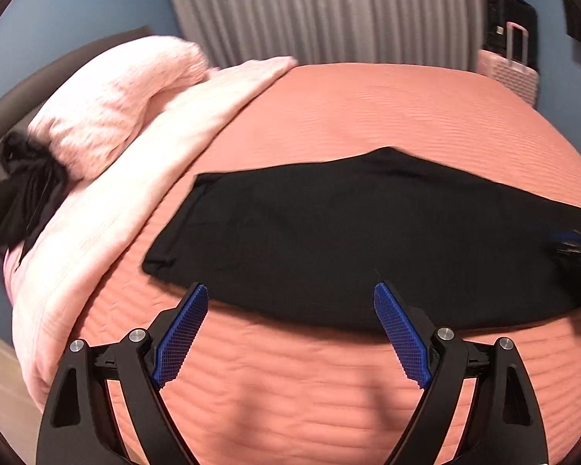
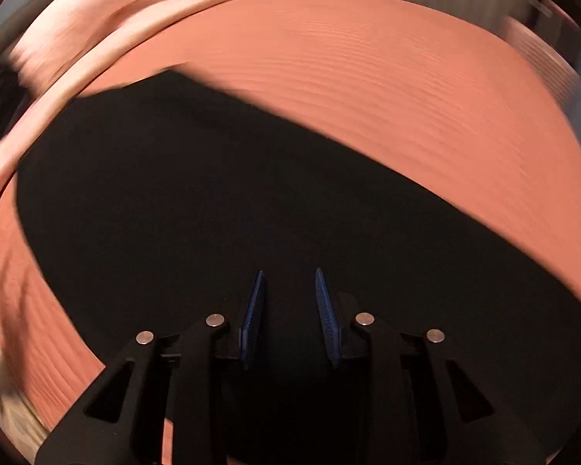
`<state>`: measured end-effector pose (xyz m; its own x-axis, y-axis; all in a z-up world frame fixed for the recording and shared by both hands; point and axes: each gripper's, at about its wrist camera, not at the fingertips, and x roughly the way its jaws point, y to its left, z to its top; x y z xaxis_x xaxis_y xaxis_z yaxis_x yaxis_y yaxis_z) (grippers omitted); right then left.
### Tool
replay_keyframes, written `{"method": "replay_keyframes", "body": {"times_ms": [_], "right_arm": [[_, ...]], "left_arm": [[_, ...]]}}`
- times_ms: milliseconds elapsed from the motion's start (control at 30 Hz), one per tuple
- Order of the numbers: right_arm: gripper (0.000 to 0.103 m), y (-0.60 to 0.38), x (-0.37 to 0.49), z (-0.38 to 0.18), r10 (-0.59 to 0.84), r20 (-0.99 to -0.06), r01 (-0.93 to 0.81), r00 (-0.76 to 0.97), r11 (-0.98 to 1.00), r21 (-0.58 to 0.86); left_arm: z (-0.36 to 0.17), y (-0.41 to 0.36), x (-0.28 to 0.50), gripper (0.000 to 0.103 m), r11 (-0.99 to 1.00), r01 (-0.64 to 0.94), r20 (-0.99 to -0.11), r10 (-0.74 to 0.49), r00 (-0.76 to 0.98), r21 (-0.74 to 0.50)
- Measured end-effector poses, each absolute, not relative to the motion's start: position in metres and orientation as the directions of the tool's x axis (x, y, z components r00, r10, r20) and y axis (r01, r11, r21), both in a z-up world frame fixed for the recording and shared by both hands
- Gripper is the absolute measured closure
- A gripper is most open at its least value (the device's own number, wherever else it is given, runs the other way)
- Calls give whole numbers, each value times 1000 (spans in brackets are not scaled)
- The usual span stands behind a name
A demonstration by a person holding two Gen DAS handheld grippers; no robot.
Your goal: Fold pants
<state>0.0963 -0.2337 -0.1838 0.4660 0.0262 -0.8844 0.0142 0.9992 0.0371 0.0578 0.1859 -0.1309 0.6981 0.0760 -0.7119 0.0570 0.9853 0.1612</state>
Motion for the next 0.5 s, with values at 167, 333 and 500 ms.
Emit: {"method": "replay_keyframes", "body": {"times_ms": [167,333,500], "right_arm": [[70,-380,8,-175,-85,-868,259,488,965,52],[68,-471,-55,-165,-123,-805,431,580,885,175],[70,-512,-87,-173,-115,-810,448,576,872,195]], "left_arm": [[-118,115,57,17,987,112,-729,7,685,115],[-120,42,55,17,981,173,-782,-43,621,83],[-120,-28,43,17,960,230,-793,-12,609,162]]}}
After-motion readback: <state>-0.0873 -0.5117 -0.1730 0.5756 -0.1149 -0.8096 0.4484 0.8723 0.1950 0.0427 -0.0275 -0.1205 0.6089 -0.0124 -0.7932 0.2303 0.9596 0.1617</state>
